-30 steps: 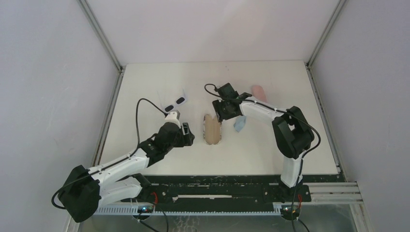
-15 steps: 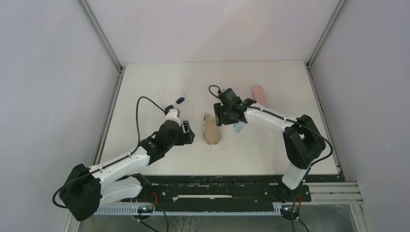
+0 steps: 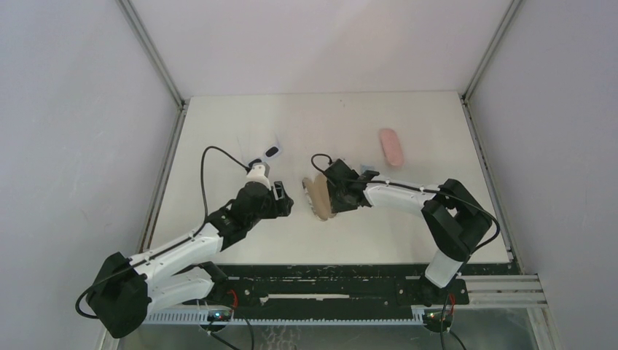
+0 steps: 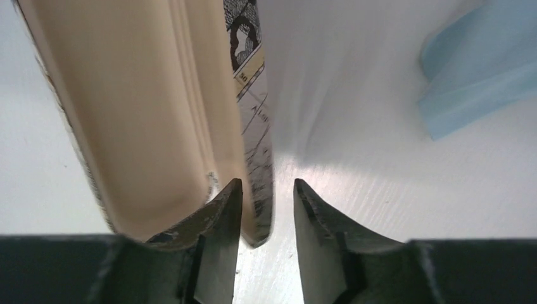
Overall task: Organize the sunglasses
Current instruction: Adjust the sunglasses case at the center of the board.
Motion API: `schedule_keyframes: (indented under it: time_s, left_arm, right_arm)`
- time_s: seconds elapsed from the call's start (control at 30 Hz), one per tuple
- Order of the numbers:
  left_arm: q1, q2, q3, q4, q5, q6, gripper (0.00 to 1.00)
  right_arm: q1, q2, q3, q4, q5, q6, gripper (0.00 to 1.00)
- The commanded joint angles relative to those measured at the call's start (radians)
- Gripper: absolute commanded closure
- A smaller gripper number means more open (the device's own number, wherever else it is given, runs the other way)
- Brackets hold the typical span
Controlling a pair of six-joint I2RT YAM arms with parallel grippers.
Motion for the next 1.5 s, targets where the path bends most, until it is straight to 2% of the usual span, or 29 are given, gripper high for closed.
schedule_keyframes:
  time_s: [0.0,0.17,0.33,0.47,0.83,0.9,1.13,1.47]
  left_arm:
    - [0.007,-0.025,-0.014,0.014,-0.009,0.011,0.29]
    - [0.008,-0.013,-0.011,0.017,-0.009,0.012,0.28]
    - [0.007,-0.007,-0.009,0.017,-0.008,0.015,0.28]
    - [0.008,-0.013,-0.011,0.013,-0.008,0.015,0.29]
    - [0.009,-0.031,-0.017,0.006,-0.012,0.018,0.28]
    - [0.010,-0.032,-0.017,0.006,-0.011,0.018,0.29]
    - [0.011,-0.037,-0.021,0.006,-0.009,0.021,0.29]
    - [0.019,-0.038,-0.021,0.005,-0.006,0.021,0.29]
  right_arm:
    - [-0.014,-0.068,0.012,0.062,0.066,-0.043,0.69]
    - [-0.053,-0.044,0.047,0.055,0.069,-0.151,0.70]
    - [-0.086,-0.010,0.080,0.055,0.066,-0.212,0.67]
    - [-0.103,0.004,0.103,0.048,0.097,-0.232,0.59]
    - [-0.110,-0.026,0.100,0.018,0.068,-0.205,0.55]
    - [-0.113,-0.033,0.091,0.017,0.068,-0.180,0.55]
    - [-0.142,-0.015,0.081,0.024,0.030,-0.129,0.68]
    - [-0.153,-0.006,0.072,0.008,-0.004,-0.074,0.68]
